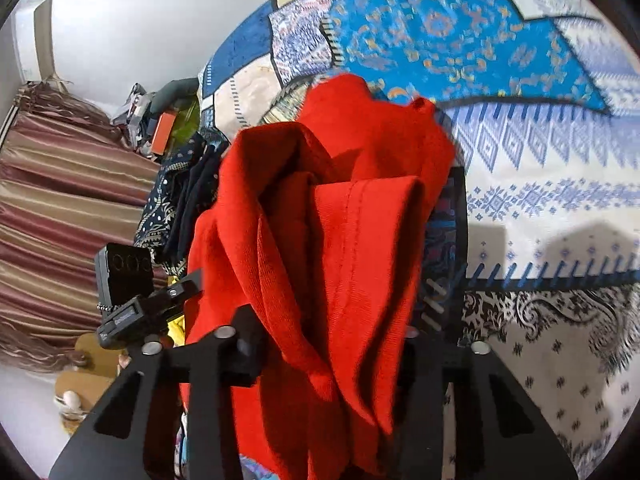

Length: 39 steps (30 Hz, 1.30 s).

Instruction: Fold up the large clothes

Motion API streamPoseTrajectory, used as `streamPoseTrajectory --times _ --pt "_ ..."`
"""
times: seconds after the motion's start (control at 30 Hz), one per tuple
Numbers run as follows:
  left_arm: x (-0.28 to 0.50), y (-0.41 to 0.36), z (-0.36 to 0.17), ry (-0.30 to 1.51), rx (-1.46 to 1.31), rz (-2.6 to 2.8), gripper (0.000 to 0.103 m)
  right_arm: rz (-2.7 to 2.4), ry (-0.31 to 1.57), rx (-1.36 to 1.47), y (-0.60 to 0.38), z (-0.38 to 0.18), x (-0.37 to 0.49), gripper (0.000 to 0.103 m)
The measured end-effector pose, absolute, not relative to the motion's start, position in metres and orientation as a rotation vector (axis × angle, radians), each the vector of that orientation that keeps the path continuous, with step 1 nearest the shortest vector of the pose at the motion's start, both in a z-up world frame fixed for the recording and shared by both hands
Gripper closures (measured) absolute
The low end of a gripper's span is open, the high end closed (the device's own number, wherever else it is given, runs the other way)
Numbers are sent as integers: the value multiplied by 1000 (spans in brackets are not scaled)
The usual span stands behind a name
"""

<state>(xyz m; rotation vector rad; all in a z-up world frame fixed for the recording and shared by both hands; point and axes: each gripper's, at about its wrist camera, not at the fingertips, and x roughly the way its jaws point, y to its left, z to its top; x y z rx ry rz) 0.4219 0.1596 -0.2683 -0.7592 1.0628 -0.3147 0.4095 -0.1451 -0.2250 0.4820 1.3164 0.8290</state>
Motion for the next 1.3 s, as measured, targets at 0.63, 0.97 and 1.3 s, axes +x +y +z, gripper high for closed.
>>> streamPoseTrajectory --times 0.63,0.97,1.3 --pt "363 211 -76 765 -523 -307 81 931 1013 312 -52 -55 356 76" --pt "354 327 -10 655 -484 -121 81 1083 905 314 63 -31 373 76" --pt "386 445 -84 826 -562 71 77 1042 1047 263 177 -109 411 75"
